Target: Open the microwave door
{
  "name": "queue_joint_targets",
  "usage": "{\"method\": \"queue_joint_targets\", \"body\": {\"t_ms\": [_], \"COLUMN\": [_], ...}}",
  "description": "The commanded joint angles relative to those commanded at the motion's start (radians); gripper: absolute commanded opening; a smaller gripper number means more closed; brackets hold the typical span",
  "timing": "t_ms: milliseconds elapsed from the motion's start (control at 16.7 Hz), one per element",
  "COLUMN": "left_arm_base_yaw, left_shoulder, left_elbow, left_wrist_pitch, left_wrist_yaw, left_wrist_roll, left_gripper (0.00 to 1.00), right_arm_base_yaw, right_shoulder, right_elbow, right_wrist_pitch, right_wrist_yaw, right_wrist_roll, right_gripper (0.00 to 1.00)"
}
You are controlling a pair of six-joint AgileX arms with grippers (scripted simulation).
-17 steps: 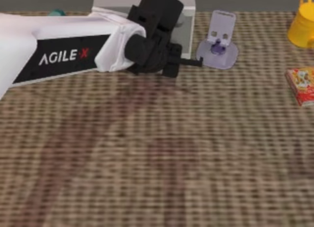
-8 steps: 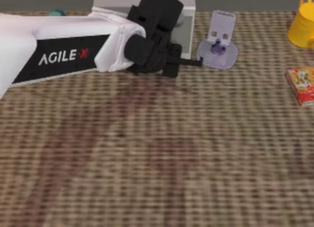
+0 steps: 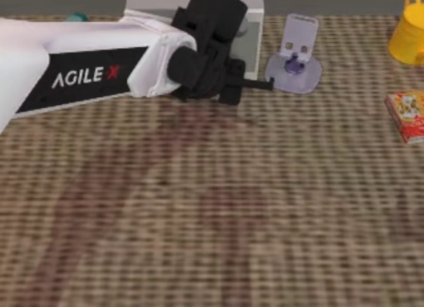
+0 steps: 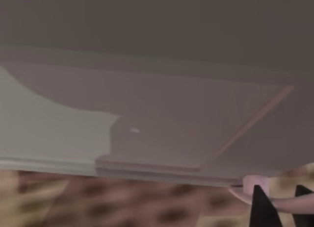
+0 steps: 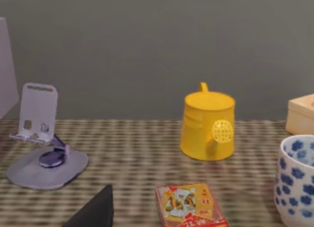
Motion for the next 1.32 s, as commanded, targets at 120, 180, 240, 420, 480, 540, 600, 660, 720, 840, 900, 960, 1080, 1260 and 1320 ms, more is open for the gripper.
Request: {"method": "queue_joint_targets", "body": {"t_ms": [120,180,240,420,480,540,600,660,720,840,900,960,1080,1260,1320], "left_arm_base_yaw": [0.0,0.0,0.0,-0.005,-0.001,0.002,0.005,0.009,0.009,0.009,0.009,0.009,0.009,0.009,0.009], "left_shoulder": [0.0,0.0,0.0,-0.004,-0.01,-0.017,-0.023,-0.026,-0.026,-0.026,-0.026,-0.026,-0.026,-0.026,-0.026], "left_elbow": [0.0,0.0,0.0,-0.008,-0.015,-0.022,-0.031,-0.039,-0.04,-0.04,-0.04,-0.04,-0.04,-0.04,-0.04], "left_wrist_pitch": [0.0,0.0,0.0,0.004,0.008,0.014,0.018,0.021,0.021,0.021,0.021,0.021,0.021,0.021,0.021], "left_wrist_yaw": [0.0,0.0,0.0,0.013,0.017,0.021,0.026,0.029,0.03,0.03,0.03,0.03,0.03,0.03,0.03], "left_wrist_roll": [0.0,0.0,0.0,0.005,0.013,0.02,0.029,0.036,0.037,0.037,0.037,0.037,0.037,0.037,0.037], "left_gripper": [0.0,0.0,0.0,0.0,0.0,0.0,0.0,0.0,0.0,0.0,0.0,0.0,0.0,0.0,0.0], "right_arm_base_yaw": [0.0,0.0,0.0,0.0,0.0,0.0,0.0,0.0,0.0,0.0,0.0,0.0,0.0,0.0,0.0], "right_shoulder": [0.0,0.0,0.0,0.0,0.0,0.0,0.0,0.0,0.0,0.0,0.0,0.0,0.0,0.0,0.0], "right_elbow": [0.0,0.0,0.0,0.0,0.0,0.0,0.0,0.0,0.0,0.0,0.0,0.0,0.0,0.0,0.0], "right_wrist_pitch": [0.0,0.0,0.0,0.0,0.0,0.0,0.0,0.0,0.0,0.0,0.0,0.0,0.0,0.0,0.0], "right_wrist_yaw": [0.0,0.0,0.0,0.0,0.0,0.0,0.0,0.0,0.0,0.0,0.0,0.0,0.0,0.0,0.0], "right_wrist_roll": [0.0,0.0,0.0,0.0,0.0,0.0,0.0,0.0,0.0,0.0,0.0,0.0,0.0,0.0,0.0], "right_gripper": [1.0,1.0,1.0,1.0,1.0,1.0,1.0,1.0,1.0,1.0,1.0,1.0,1.0,1.0,1.0]}}
